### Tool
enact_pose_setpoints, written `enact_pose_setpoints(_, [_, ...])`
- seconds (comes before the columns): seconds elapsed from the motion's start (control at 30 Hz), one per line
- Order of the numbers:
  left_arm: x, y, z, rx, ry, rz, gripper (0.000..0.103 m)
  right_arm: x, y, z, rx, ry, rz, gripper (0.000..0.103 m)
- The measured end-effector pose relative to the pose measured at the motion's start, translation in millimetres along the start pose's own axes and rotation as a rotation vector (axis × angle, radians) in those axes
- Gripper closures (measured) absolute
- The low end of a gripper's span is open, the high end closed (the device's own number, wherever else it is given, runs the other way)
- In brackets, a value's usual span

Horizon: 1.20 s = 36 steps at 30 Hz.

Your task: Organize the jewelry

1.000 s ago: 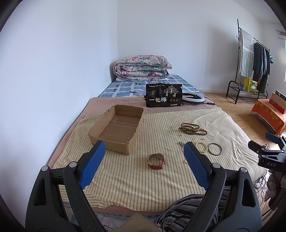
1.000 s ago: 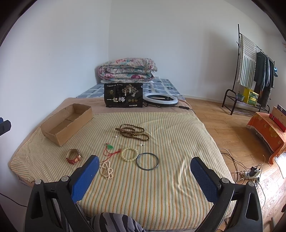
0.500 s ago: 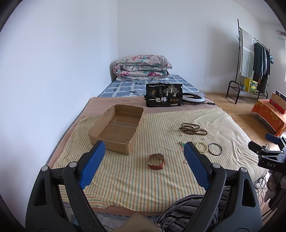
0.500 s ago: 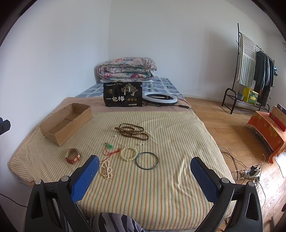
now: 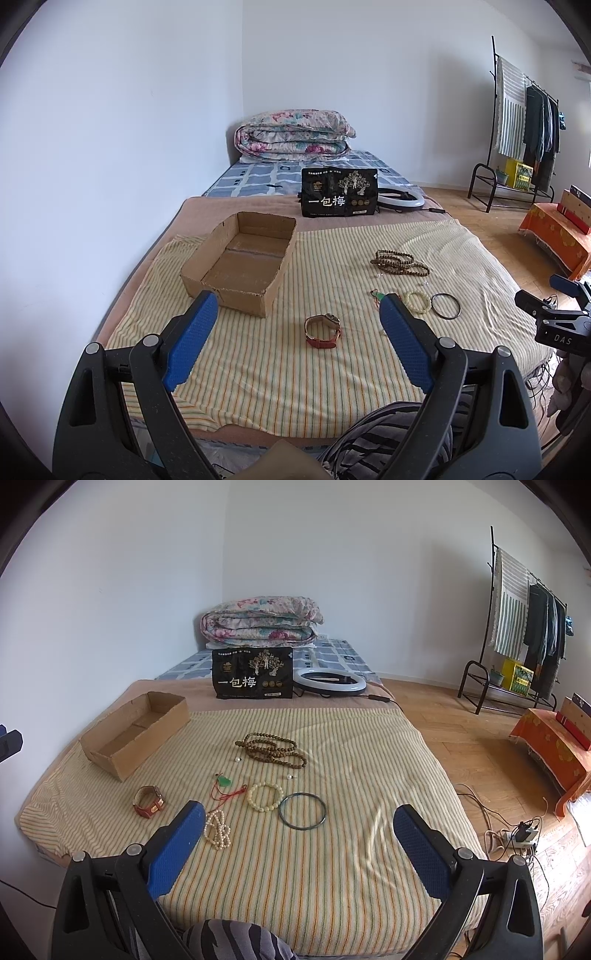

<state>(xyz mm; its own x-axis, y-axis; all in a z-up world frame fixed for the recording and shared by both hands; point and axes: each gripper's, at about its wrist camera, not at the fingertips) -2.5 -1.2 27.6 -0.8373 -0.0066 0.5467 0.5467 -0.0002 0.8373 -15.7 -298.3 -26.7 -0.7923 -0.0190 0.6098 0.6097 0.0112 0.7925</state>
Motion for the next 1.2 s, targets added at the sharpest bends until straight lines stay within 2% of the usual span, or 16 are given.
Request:
enact_pose_setpoints(0.27, [-13,-11,-1,-0.003,0.001,0.017,0.012,-3,4,0,0.005,-0.010,0.006,0.000])
enact_pose_setpoints(0.63, [-31,-10,3,-0.005,-0.005,0.060,0.012,-8,13,-6,-0.005,-0.019,0.018,0.000])
enact_pose_setpoints(0.87, [-49,-9,4,-0.005,-0.016,0.108,0.012,-12,20,-16,-0.038,-0.047,0.024,0.000])
enact_pose_setpoints(1.0, [-66,-10,6,-0.003,-0.036,0.153,0.012,-17,22,-25,-0.065,-0.033,0.028,0.000])
enact_pose_setpoints(1.2, [-91,-17,3,-0.043,-0.061,0.209,0.012,-29,21,-25,-0.023,-0.006,0.058,0.000])
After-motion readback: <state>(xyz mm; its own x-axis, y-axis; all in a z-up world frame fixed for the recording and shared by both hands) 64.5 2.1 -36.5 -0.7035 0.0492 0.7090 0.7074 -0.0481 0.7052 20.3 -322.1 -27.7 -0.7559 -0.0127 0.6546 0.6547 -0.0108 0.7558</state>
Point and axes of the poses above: each gripper's, at about its wrist camera, not at the fingertips, and x roughly against the way its jaws point, z to its left, y to its top, and after that the axes turned 2 degrees about z, right-handed
